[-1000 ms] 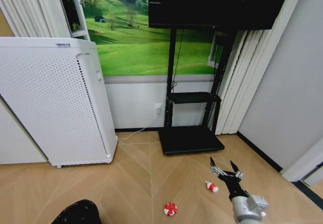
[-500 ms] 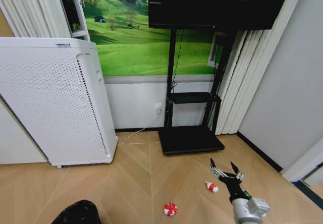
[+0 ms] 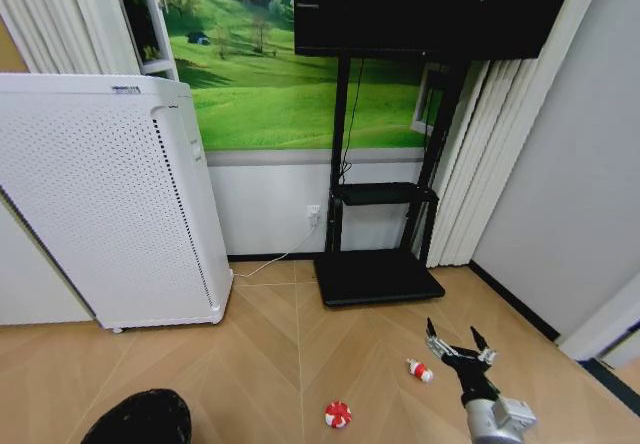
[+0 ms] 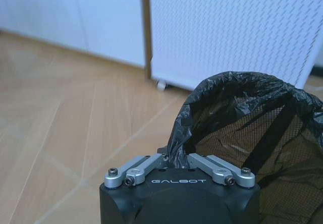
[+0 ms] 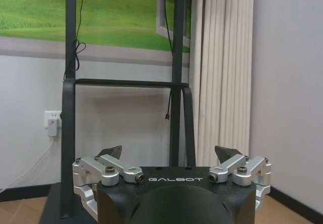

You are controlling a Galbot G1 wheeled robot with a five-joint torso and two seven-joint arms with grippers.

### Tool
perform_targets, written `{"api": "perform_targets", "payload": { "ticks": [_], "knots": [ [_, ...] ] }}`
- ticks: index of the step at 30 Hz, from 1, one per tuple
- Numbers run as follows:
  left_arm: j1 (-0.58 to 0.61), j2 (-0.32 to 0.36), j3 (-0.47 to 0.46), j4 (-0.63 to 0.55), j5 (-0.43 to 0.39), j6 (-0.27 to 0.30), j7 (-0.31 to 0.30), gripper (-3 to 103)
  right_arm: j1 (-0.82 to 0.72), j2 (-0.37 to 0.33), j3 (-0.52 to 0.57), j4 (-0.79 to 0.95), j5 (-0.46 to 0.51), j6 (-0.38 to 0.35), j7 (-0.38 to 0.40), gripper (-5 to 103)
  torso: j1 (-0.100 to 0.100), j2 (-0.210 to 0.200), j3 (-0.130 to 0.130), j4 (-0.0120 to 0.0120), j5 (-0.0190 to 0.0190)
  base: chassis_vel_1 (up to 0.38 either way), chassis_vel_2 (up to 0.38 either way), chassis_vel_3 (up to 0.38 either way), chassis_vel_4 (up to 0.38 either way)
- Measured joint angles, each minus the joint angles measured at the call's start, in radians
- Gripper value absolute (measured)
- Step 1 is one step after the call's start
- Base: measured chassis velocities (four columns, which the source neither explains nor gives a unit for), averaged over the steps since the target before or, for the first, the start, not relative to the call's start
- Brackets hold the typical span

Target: Pick up the trash bin and place the garbage on the floor into it.

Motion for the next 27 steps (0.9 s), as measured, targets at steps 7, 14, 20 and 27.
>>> {"api": "perform_targets", "payload": {
  "ticks": [7,14,20,27],
  "knots": [
    [-0.051,-0.002,-0.026,-0.045,0.094,-0.106,0.077,3,-0.016,0.011,-0.005,-0.006,-0.053,0.025,0.007,100,0.0,0.0,0.0,-0.0002,0.0001,0.0,0.0,0.0,0.0],
    [-0.104,0.002,-0.029,-0.072,0.112,-0.127,0.075,3,-0.044,0.027,-0.015,-0.015,-0.11,0.067,-0.041,100,0.0,0.0,0.0,-0.0003,0.0001,0.0,0.0,0.0,0.0],
    [-0.098,-0.001,-0.028,-0.074,0.113,-0.148,0.082,3,-0.05,0.028,-0.018,-0.016,-0.117,0.075,-0.053,100,0.0,0.0,0.0,-0.0001,0.0001,0.008,0.003,-0.005,-0.007],
    [-0.093,-0.004,-0.024,-0.07,0.115,-0.16,0.088,3,-0.051,0.026,-0.029,-0.021,-0.124,0.074,-0.057,100,0.0,0.0,0.0,-0.0001,0.0002,0.098,0.078,-0.081,-0.089]
  ]
}}
